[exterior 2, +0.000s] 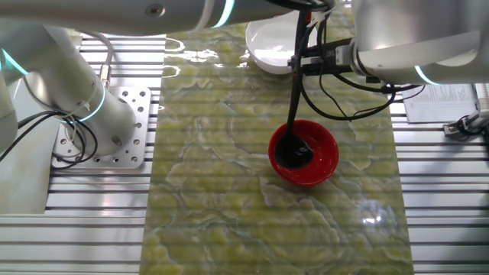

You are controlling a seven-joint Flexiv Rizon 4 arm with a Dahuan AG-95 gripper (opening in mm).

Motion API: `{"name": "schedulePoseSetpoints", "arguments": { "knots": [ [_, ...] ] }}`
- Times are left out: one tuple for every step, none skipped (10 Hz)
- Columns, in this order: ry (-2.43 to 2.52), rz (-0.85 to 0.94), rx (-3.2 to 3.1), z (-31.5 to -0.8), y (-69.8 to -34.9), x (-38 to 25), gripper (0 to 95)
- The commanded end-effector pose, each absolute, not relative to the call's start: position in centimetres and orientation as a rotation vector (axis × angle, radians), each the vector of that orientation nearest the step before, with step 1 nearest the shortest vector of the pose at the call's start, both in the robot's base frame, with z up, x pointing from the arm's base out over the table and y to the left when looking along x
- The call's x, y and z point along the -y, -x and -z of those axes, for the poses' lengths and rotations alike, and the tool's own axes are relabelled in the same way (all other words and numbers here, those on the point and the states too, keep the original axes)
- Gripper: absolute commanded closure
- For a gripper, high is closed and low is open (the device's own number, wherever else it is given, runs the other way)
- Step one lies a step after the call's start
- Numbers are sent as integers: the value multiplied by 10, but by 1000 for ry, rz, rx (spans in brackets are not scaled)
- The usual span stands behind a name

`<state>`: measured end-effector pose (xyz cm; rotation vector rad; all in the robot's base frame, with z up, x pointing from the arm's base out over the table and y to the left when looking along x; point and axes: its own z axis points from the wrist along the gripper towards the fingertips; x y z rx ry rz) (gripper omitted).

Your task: Scoop water with a large spoon from one bowl to another

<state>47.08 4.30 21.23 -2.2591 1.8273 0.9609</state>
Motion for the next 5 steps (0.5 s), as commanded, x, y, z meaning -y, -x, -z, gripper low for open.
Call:
{"name": "schedulePoseSetpoints", "arguments": {
  "knots": [
    [2259,-971,-1828,-212,-470,-43,950],
    [2261,-976,-1827,-212,-471,-43,950],
    [2263,-984,-1827,-212,-471,-43,950],
    [2268,-991,-1821,-212,-471,-43,950],
    [2274,-997,-1815,-213,-471,-43,950]
  ]
}}
